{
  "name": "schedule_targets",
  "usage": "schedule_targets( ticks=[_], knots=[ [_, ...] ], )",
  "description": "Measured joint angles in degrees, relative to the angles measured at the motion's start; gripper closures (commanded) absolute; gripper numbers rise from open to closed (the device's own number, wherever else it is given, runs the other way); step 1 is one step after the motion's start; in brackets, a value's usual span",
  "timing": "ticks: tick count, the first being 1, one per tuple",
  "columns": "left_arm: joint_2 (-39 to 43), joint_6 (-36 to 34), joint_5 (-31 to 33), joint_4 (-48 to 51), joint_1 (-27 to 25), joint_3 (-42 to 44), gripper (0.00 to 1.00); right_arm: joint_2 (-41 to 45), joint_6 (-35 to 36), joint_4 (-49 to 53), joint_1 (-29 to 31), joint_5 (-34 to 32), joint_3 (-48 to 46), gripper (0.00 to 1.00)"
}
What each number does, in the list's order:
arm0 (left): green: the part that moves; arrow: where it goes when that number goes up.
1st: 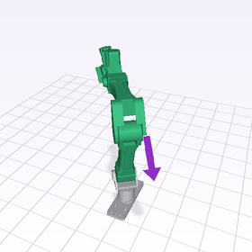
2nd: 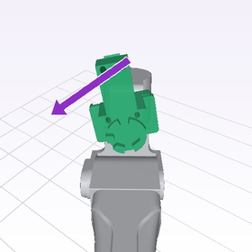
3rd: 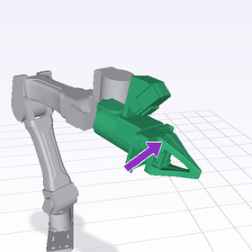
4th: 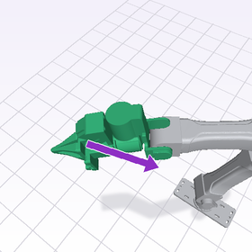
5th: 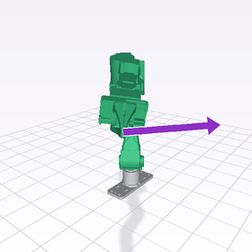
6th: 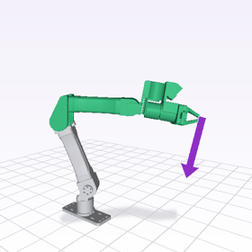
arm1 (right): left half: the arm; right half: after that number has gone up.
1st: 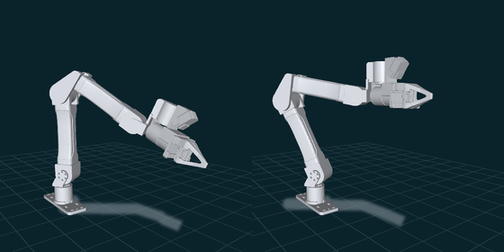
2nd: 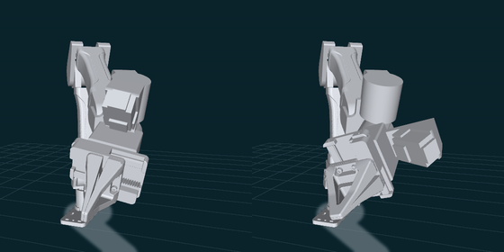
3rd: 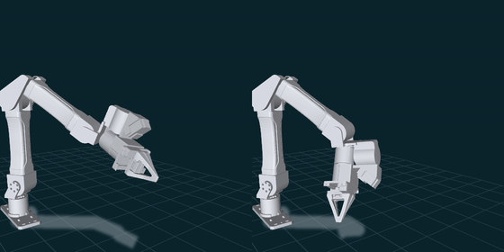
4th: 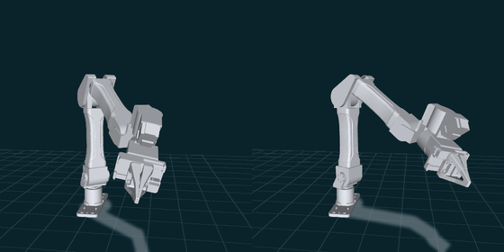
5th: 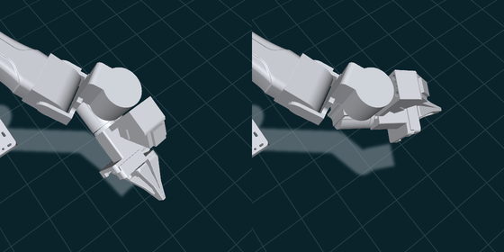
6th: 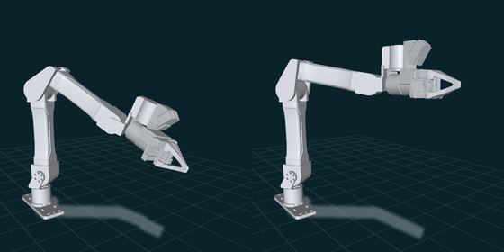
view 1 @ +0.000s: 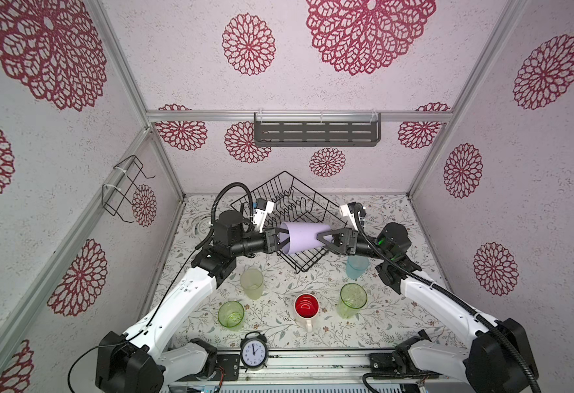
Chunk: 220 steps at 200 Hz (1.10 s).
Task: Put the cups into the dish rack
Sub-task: 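Carry the lavender cup toward the right gripper while the right gripper grasps it, then open the left gripper and pull the lavender cup away with the right gripper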
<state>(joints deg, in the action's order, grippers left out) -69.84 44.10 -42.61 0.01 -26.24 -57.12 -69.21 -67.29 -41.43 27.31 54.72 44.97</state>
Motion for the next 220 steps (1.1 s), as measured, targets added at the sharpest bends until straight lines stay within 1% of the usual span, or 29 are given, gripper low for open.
schedule_targets(
  ticks=[44,86,98,113,128,140,149,162,169,181,192,200,213,220],
  knots=[
    [-2.6,1.2,-2.1,-2.6,-0.9,-0.7,1.00,-4.2,-8.3,-10.9,2.2,0.0,0.0,0.07],
    [-2.6,1.5,-2.7,-3.9,-1.0,-0.7,0.99,-4.8,-11.2,-15.0,2.3,-0.3,-0.6,0.15],
    [-2.7,1.6,-2.7,-4.0,-1.0,-0.7,0.94,-5.1,-11.8,-15.8,2.3,-0.6,-0.8,0.18],
    [-2.9,1.6,-2.8,-4.0,-1.0,-0.7,0.85,-5.6,-12.4,-17.5,2.3,-0.8,-1.4,0.23],
    [-2.9,1.4,-2.7,-3.8,-1.0,-0.7,0.83,-6.1,-13.0,-18.6,2.4,-0.8,-1.6,0.26],
    [-2.9,1.2,-2.3,-3.5,-1.0,-0.7,0.77,-6.6,-13.2,-19.1,2.6,-0.9,-1.6,0.27],
    [-2.9,0.9,-1.9,-3.2,-1.0,-0.7,0.74,-7.0,-13.3,-19.4,2.6,-1.0,-1.6,0.29],
    [-2.7,0.5,-1.3,-2.3,-1.0,-0.5,0.73,-7.5,-13.3,-19.7,2.6,-1.0,-1.6,0.31],
    [-2.4,0.3,-0.9,-2.0,-1.0,-0.2,0.67,-7.9,-13.3,-20.0,2.6,-1.1,-1.6,0.32],
    [-1.6,-0.2,-0.1,-1.4,-0.8,0.5,0.52,-8.5,-13.3,-20.1,2.6,-1.5,-1.6,0.33],
    [-0.5,-0.3,0.7,-0.7,-0.4,1.3,0.43,-9.1,-13.2,-20.0,2.6,-2.0,-1.6,0.33],
    [0.4,-0.7,1.4,-0.2,-0.1,1.9,0.39,-9.5,-13.0,-20.0,2.6,-2.2,-1.6,0.34],
    [2.1,-1.0,2.5,1.2,1.1,2.8,0.37,-10.0,-11.6,-18.8,2.6,-2.6,-1.5,0.34],
    [3.1,-1.2,3.2,1.9,2.1,3.3,0.32,-10.1,-10.3,-17.4,2.6,-2.8,-1.3,0.34]
  ],
)
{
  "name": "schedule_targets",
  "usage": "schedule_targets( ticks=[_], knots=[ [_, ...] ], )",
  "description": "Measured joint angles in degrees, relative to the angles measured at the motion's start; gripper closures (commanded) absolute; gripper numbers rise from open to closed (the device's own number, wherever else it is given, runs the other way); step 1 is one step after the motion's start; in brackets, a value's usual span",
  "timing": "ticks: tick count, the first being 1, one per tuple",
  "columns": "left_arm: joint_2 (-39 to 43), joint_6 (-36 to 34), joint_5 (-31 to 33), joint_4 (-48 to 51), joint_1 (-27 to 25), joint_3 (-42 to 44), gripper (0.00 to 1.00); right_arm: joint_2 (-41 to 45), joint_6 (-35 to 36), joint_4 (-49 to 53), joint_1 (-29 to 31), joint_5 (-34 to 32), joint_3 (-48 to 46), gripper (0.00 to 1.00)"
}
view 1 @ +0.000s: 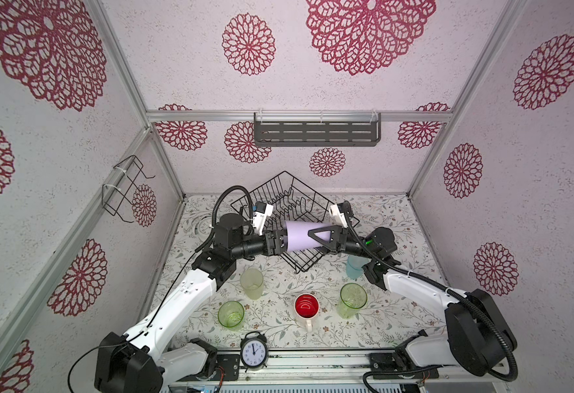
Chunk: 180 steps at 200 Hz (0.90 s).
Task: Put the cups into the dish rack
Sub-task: 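Open the left gripper and pull the lavender cup away with the right gripper, then lower the lavender cup upright into the rack and open the right gripper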
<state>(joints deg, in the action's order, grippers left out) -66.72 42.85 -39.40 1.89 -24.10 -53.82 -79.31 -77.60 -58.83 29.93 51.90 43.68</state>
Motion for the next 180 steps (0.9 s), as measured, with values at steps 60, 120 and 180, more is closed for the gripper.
schedule_targets(
  ticks=[60,120,180],
  knots=[
    [9.5,-4.0,11.3,11.0,9.7,4.1,0.12,-1.7,24.0,31.6,-0.2,-7.5,11.1,0.36],
    [14.2,-7.3,21.5,20.2,12.0,7.9,0.09,-13.9,48.8,65.9,-0.3,-27.5,33.2,0.40],
    [11.5,-8.9,30.1,29.7,12.1,7.3,0.08,-31.2,61.7,84.2,-0.4,-46.2,51.3,0.42]
  ],
)
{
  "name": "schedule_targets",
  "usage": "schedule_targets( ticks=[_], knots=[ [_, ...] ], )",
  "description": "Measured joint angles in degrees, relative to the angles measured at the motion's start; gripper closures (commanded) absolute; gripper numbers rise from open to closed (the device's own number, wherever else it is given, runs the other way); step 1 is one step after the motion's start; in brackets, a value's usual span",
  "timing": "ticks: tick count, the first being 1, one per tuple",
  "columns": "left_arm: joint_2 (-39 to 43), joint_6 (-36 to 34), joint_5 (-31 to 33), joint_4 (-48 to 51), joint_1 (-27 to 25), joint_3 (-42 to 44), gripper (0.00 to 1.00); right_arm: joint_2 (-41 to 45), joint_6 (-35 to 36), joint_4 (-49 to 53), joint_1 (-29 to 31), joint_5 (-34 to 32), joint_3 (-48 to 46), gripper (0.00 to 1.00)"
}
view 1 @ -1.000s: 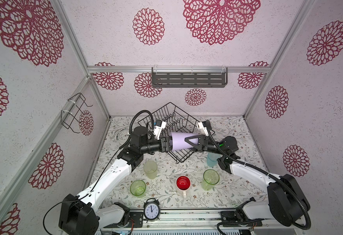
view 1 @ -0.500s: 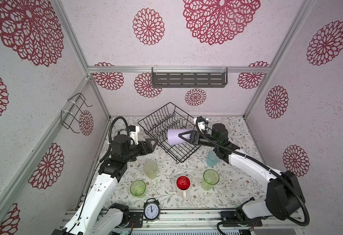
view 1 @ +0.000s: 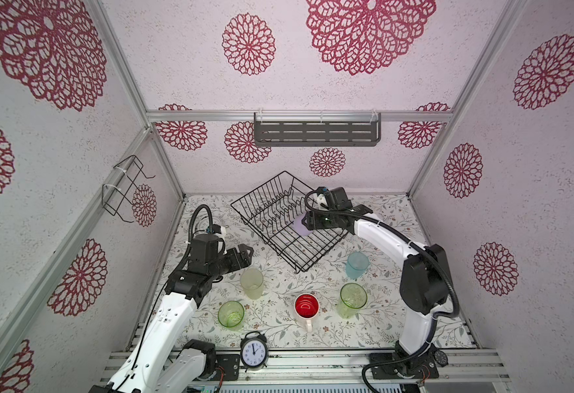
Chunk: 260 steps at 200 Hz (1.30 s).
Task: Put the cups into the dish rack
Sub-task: 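Lower the lavender cup upright into the rack and open the right gripper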
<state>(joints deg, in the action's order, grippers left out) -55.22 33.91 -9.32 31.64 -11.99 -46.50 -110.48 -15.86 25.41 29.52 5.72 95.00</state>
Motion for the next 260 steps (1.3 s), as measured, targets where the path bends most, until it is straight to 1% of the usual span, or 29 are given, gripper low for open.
schedule_targets(
  ticks=[25,40,57,77,104,117,127,155,183,192,230,248,260],
  knots=[
    [-2.1,-0.8,3.5,4.4,0.2,-2.1,0.08,-7.0,3.4,5.1,0.0,-5.9,8.6,0.43],
    [-3.2,-1.0,3.7,5.4,0.2,-2.9,0.08,-10.9,5.1,7.5,0.0,-9.1,13.6,0.43],
    [-4.2,-1.1,3.0,6.6,0.2,-3.0,0.08,-14.8,6.6,10.1,0.0,-12.1,19.1,0.39],
    [-5.7,-1.1,1.9,8.4,0.2,-3.3,0.08,-18.5,8.3,12.3,0.0,-14.4,24.5,0.37],
    [-7.6,-1.1,1.5,11.6,0.2,-5.0,0.08,-22.3,9.8,14.3,0.0,-16.1,29.4,0.36],
    [-8.2,-1.2,1.4,12.7,0.2,-6.1,0.08,-24.0,9.9,15.0,0.0,-16.3,31.4,0.32],
    [-8.2,-1.2,1.2,13.1,0.2,-6.4,0.08,-24.7,10.1,15.0,0.0,-16.4,32.2,0.24],
    [-8.6,-1.3,0.4,14.2,0.2,-6.4,0.09,-24.9,10.3,15.4,0.0,-16.5,32.6,0.14],
    [-9.6,-1.3,-0.6,14.7,0.2,-6.4,0.10,-24.9,10.5,15.4,0.0,-17.1,32.6,0.06],
    [-9.8,-1.3,-0.9,14.8,0.2,-6.4,0.10,-24.9,10.7,15.4,0.0,-17.5,32.6,0.02],
    [-10.8,-1.4,-3.0,14.8,-0.6,-6.4,0.11,-24.5,10.7,15.1,-0.1,-18.3,32.4,0.01],
    [-10.8,-1.6,-2.6,15.0,-1.9,-6.4,0.13,-22.1,10.3,14.3,-0.1,-18.6,29.6,0.01],
    [-10.9,-1.6,-2.0,15.3,-2.6,-6.4,0.14,-19.2,9.9,13.6,-0.1,-18.6,25.9,0.01]
  ],
)
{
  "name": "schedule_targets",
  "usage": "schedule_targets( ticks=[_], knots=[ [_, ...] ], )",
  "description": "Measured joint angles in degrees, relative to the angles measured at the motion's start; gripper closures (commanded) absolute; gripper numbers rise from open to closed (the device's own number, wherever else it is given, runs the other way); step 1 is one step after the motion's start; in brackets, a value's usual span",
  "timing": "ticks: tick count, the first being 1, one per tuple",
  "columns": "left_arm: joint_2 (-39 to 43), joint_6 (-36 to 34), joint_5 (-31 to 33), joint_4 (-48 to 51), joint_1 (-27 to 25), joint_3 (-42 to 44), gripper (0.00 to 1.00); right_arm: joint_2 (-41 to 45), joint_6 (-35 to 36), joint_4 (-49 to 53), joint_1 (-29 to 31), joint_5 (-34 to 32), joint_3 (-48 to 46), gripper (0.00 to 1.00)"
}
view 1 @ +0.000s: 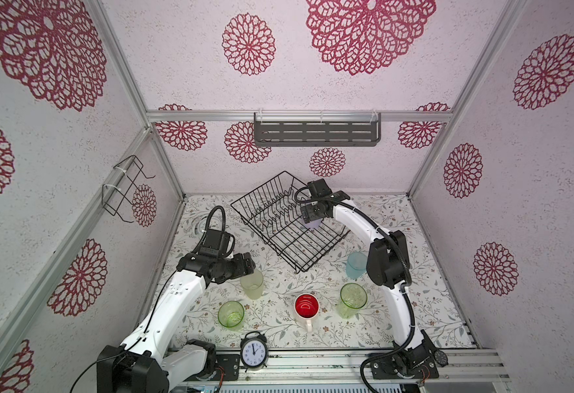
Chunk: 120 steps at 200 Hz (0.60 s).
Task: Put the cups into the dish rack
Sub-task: 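Lower the lavender cup upright into the rack and open the right gripper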
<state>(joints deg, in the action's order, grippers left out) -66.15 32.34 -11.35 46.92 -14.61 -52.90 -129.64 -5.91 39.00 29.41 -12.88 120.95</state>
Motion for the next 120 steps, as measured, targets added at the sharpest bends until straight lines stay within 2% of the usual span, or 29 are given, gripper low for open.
schedule_targets(
  ticks=[42,79,120],
  knots=[
    [-3.2,0.0,3.5,2.5,-3.0,-0.7,0.19,19.1,-2.0,-6.1,0.0,0.0,-20.1,0.01],
    [-6.9,0.0,7.1,4.3,-5.6,-1.8,0.27,38.4,-7.1,-16.6,0.0,0.4,-41.1,0.01],
    [-10.2,0.7,10.3,5.1,-5.8,-2.6,0.43,49.3,-10.3,-21.3,-0.2,-0.2,-55.7,0.01]
  ],
)
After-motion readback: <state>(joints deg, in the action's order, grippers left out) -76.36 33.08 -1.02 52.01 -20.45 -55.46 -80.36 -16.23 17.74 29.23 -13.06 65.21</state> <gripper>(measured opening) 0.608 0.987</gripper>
